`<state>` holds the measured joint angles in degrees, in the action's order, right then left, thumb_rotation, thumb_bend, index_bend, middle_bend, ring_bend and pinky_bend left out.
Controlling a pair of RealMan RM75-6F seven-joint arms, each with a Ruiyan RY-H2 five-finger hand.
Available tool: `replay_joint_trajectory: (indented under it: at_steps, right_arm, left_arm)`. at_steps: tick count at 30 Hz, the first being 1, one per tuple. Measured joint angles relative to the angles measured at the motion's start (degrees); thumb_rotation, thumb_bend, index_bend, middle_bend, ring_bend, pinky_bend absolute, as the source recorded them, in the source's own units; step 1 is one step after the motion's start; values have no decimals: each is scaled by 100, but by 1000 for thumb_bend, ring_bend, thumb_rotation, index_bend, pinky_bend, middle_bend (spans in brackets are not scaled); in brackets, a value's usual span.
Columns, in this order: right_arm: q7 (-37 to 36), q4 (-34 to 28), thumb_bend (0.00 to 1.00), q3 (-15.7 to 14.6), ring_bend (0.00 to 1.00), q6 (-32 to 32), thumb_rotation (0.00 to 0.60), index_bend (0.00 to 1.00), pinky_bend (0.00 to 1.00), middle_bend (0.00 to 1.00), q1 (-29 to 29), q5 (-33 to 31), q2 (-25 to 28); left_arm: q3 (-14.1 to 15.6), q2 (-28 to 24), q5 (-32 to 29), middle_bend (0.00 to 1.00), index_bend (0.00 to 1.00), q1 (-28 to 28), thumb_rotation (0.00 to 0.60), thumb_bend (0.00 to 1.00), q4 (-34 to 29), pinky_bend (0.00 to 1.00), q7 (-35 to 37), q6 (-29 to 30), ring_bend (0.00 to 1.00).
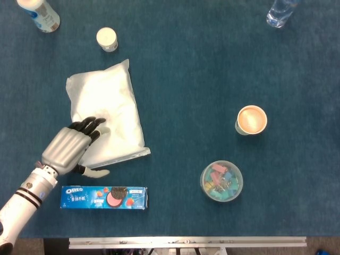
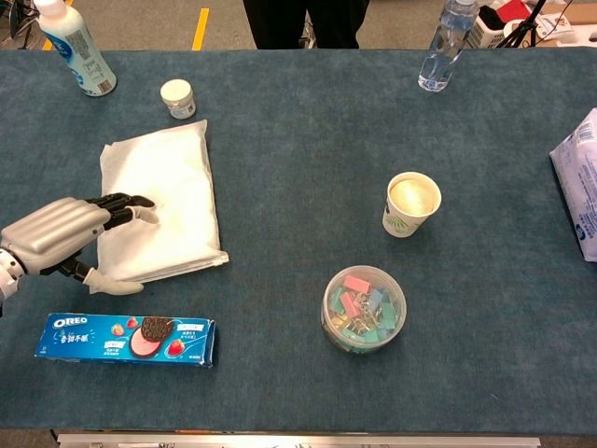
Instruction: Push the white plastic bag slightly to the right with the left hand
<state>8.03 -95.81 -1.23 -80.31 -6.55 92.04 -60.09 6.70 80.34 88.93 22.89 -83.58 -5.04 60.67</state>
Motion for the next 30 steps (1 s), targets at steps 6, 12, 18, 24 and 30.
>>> replay_joint_trajectory:
  at_steps: [6,12,18,24,30]
  right_arm:
    - [-9,6,209,16,282,6,600,380,373,437,-4,-32,5]
    - [-20,8,209,18,282,-7,600,380,373,437,-1,-25,10]
    - [-11,5,209,12,282,-10,600,380,373,437,2,-15,8]
    - [15,24,209,22,282,8,600,380,373,437,-2,-49,-4]
    - [75,55,209,30,282,56,600,380,373,437,-17,-92,-44]
  left_arm:
    - [38,85,-33,105,169,-39,280,53,144,238,57,-32,98]
    - [-61,-42,57,105,169,3,303,53,-137,238,-53,132,98]
    - [-156,-362,118,124,178,-42,504,53,-615,239,-288,483,106]
    - [-183,-663,349,242,266,-333,600,58,-814,275,-404,1325,172]
    - [-173,-1001,667,428,350,-808,600,92,-903,306,-218,2415,263]
